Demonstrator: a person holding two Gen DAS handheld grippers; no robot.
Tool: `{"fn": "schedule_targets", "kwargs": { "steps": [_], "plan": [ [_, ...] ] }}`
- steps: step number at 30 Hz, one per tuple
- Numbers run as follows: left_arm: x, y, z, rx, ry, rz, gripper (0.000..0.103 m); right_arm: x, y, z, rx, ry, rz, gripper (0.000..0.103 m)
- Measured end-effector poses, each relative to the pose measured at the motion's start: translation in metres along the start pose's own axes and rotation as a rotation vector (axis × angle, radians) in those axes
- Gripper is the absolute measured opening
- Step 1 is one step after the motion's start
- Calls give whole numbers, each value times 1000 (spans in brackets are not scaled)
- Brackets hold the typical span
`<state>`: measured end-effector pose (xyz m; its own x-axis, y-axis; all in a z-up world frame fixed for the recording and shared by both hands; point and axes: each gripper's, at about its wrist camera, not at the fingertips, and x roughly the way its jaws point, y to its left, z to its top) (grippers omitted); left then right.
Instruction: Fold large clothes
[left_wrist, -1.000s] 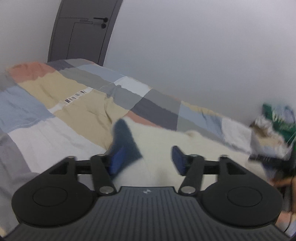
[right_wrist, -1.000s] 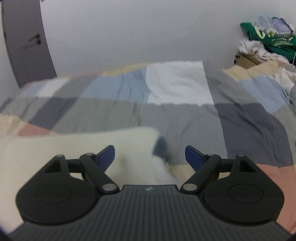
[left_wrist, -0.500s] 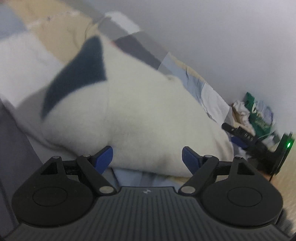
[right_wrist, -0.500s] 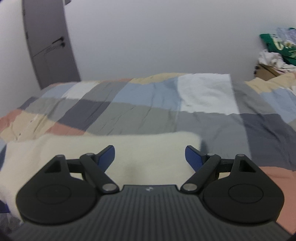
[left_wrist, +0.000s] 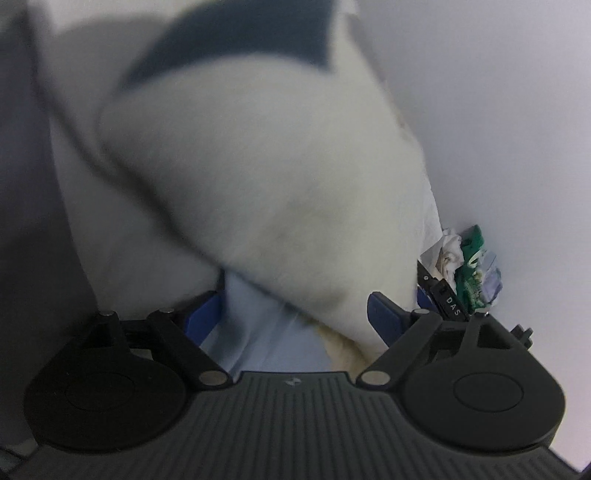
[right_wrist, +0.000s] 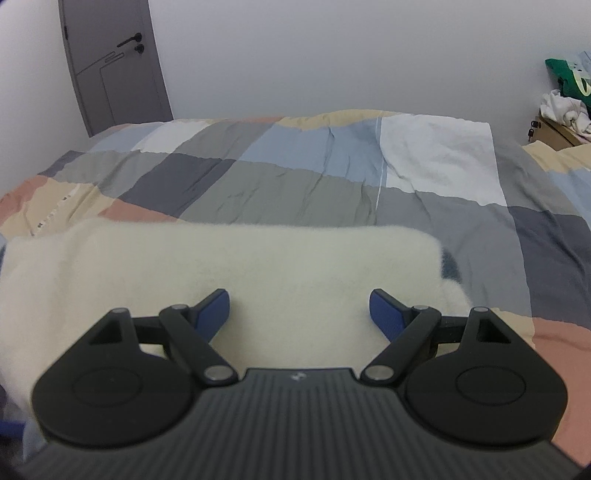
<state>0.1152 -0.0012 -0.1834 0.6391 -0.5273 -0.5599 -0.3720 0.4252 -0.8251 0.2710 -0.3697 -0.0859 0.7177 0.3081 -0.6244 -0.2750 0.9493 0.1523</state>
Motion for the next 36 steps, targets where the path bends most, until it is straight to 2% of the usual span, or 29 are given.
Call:
{"fn": "schedule_targets", "kwargs": {
  "steps": [2,6,8,10,12,15,19,21,22,23,25,27,28,31,32,34,36],
  "plan": [
    [1,6,7,-37,-21,-26,89,0,-1,0,13,3,4,84],
    [-8,26,23,-160,-145,-129,89,5,-3,-2,23,4,6,84],
    [-11,31,27,-202,-158,-184,88,8,-4,-2,28,5,9,84],
    [-16,23,27,-169,-175,-242,88,11,-6,-2,27,3,18,84],
    [-22,10,28,-93,-199,-284,88,11,-10,-2,39,2,32,84],
    [-17,2,34,-29,-229,-242,88,8,-17,-1,92,-2,59,83],
    [-1,13,43,-137,-242,-254,88,-9,-22,-2,246,-3,128,85],
    [5,15,47,-126,-235,-235,87,-20,-23,-5,365,9,218,86],
    [11,16,46,-123,-230,-220,87,-23,-23,-8,429,27,298,86],
    [19,15,44,-119,-214,-189,87,-26,-20,-11,473,57,377,85],
    [30,13,41,-106,-212,-162,87,-32,-8,-21,528,96,481,87],
    [30,11,43,-110,-215,-152,82,-37,5,-33,559,123,517,86],
    [31,10,45,-116,-216,-147,77,-37,10,-38,575,133,539,86],
    [23,6,43,-88,-230,-126,61,-26,18,-60,731,236,663,86],
    [22,3,42,-73,-238,-122,56,-24,21,-65,751,250,678,87],
    [19,-7,40,-29,-256,-116,52,-20,29,-74,762,276,700,86],
    [22,-20,35,15,-274,-122,49,-12,32,-81,798,305,688,92]
  ]
}}
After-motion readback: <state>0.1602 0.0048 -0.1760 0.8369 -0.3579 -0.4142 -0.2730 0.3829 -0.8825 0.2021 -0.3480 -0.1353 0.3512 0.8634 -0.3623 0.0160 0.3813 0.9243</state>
